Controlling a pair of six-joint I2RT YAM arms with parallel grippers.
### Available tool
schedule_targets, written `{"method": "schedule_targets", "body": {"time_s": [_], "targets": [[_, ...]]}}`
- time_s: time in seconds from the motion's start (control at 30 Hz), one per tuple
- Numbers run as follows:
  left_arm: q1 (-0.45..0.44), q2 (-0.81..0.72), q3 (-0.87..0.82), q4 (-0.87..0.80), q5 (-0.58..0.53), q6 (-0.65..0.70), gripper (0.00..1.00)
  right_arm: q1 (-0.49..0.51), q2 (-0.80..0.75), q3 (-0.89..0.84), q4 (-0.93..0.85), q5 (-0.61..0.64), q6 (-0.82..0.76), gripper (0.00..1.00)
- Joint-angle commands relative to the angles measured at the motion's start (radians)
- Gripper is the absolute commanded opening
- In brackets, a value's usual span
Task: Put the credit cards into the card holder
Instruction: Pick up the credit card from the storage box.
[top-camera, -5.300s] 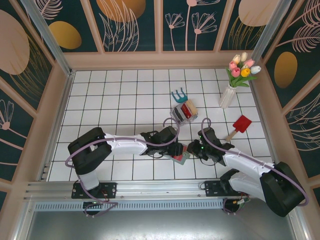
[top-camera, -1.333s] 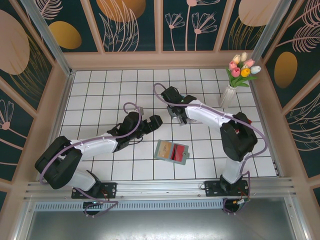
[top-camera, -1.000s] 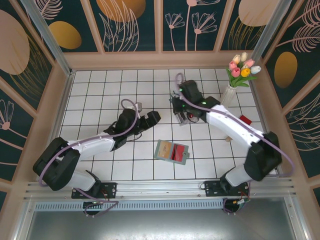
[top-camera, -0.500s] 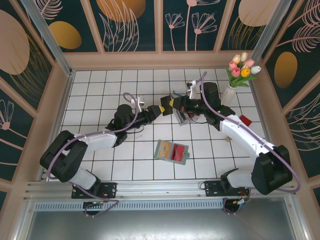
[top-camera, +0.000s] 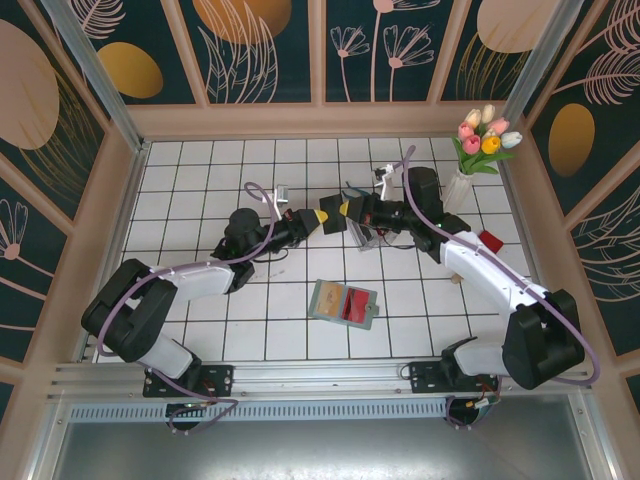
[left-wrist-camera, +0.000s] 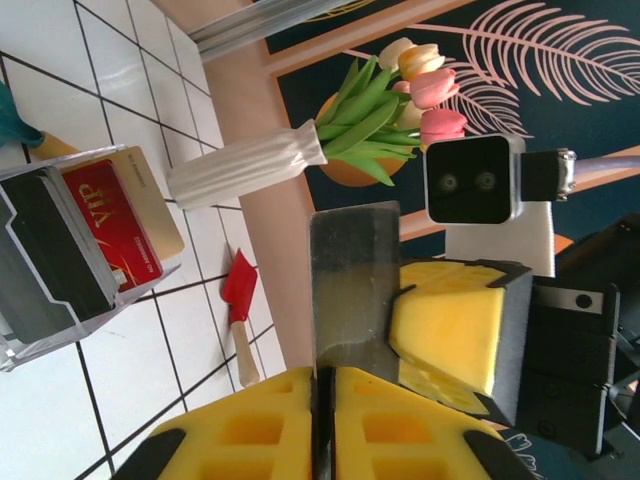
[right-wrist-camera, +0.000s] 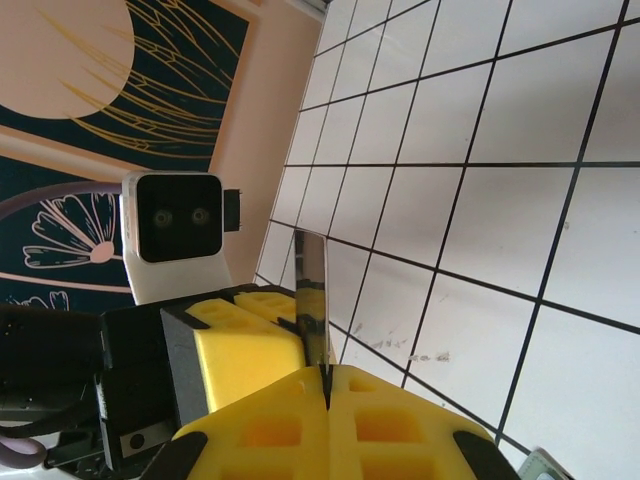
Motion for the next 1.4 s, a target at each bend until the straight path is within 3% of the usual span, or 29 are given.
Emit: {"method": "schedule_targets", "body": {"time_s": [0.0, 0.1, 0.33, 0.5, 0.77, 0.9, 0.93, 0.97, 1.03, 1.07, 1.1, 1.2, 1.37], "targets": [[0.003, -0.008, 0.016, 0.028, 0.027, 0.008, 0.11, 0.003, 0.007, -0.007, 0.067, -0.09, 0.007, 0.08], [0.004, 0.0, 0.025, 0.029, 0.053, 0.011, 0.1, 0.004, 0.015, -0.004, 0.071, -0.129, -0.004, 0.12], [0.004, 0.015, 0.029, 0.015, 0.088, 0.022, 0.11, -0.001, 0.02, 0.005, 0.05, -0.131, -0.02, 0.11], [0.003, 0.019, 0.021, 0.033, 0.105, 0.012, 0.1, -0.003, 0.022, -0.001, 0.06, -0.157, -0.02, 0.23], [0.005, 0.024, 0.027, 0.084, 0.144, -0.016, 0.1, -0.016, 0.032, -0.01, 0.062, -0.181, -0.035, 0.23], [0.004, 0.018, 0.025, 0.049, 0.143, -0.003, 0.12, -0.03, 0.026, -0.012, 0.057, -0.195, -0.044, 0.08], [0.004, 0.013, 0.024, 0.028, 0.134, 0.004, 0.16, -0.032, 0.022, -0.014, 0.051, -0.195, -0.048, 0.04], [0.004, 0.007, 0.024, -0.011, 0.12, 0.019, 0.28, -0.032, 0.014, -0.014, 0.032, -0.186, -0.06, 0.02], [0.003, -0.013, 0.025, -0.109, 0.096, 0.069, 0.43, -0.033, -0.012, -0.01, -0.069, -0.086, -0.104, 0.0], [0.004, -0.029, 0.031, -0.207, 0.071, 0.113, 0.55, -0.032, -0.033, -0.013, -0.141, 0.007, -0.13, 0.0], [0.004, -0.045, 0.037, -0.305, 0.039, 0.168, 0.59, -0.031, -0.053, -0.017, -0.22, 0.105, -0.147, 0.0], [0.003, -0.097, 0.008, -0.512, -0.051, 0.268, 0.66, -0.019, -0.125, -0.073, -0.376, 0.36, -0.147, 0.0], [-0.018, -0.136, -0.068, -0.678, -0.106, 0.333, 0.69, 0.066, -0.219, -0.216, -0.516, 0.539, -0.039, 0.0]]}}
